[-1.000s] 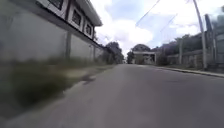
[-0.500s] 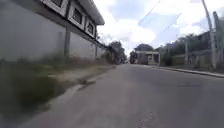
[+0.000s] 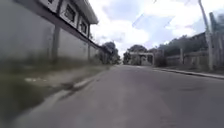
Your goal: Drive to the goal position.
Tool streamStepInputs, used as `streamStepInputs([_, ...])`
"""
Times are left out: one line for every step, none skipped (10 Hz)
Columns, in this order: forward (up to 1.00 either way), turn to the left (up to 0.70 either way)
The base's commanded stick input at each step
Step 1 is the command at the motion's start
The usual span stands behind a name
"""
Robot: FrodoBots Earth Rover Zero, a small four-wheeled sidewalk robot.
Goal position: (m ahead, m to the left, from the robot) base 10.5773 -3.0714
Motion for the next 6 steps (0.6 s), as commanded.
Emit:
streamStepInputs([1.0, -0.38])
streamStepInputs([1.0, -0.32])
streamStepInputs([1.0, -0.14])
streamStepInputs([1.0, 0.0])
streamStepInputs([1.0, 0.0])
streamStepInputs([1.0, -0.02])
